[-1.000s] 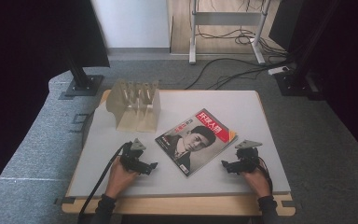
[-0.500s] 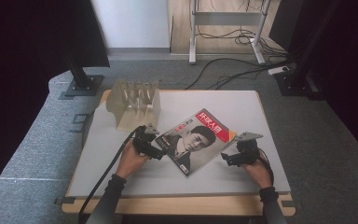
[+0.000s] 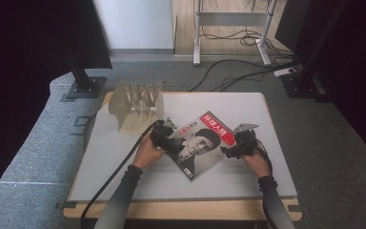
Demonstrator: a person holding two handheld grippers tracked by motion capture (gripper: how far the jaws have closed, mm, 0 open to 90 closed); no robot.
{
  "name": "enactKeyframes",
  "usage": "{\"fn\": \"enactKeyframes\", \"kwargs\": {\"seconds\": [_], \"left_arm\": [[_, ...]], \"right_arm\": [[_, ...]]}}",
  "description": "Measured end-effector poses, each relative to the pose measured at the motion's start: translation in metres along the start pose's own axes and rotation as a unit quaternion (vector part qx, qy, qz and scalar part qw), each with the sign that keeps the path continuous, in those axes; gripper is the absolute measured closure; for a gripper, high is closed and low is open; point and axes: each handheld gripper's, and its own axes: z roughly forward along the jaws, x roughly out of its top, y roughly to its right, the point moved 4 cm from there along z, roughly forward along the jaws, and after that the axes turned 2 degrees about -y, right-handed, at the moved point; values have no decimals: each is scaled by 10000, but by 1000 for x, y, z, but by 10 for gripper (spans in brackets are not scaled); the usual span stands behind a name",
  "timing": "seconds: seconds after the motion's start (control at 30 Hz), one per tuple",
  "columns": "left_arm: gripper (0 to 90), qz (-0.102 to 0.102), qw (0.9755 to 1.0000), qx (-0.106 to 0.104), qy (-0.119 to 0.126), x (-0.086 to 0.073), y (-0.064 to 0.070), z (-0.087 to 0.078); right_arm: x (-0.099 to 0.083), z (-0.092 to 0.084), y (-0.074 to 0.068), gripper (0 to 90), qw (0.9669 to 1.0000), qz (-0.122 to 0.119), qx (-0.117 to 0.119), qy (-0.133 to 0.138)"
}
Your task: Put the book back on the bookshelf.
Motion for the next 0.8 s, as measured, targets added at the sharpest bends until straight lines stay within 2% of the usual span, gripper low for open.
{"fn": "enactKeyframes", "kwargs": {"seconds": [0.23,0.33,0.47,0.57,0.63,0.8], "left_arm": [[0,-96,9999,-17,-63,-1,-6,21],[0,-139,9998,22,-108,-4,-7,28],[0,-166,9997,-43,-201,-7,-10,35],[0,-337,9992,-184,-148,-9,-13,37],[0,-322,9992,-190,-139,-9,-13,37],[0,-288,9994,-183,-109,-10,-11,37]], "right_arm": [[7,19,14,0,9998,67,135,-107],[6,26,20,0,9997,67,161,-192],[2,33,26,0,9994,173,210,-212],[0,37,28,0,9992,184,284,-229],[-1,39,30,0,9988,215,412,-169],[-2,37,28,0,9985,126,489,-192]]}}
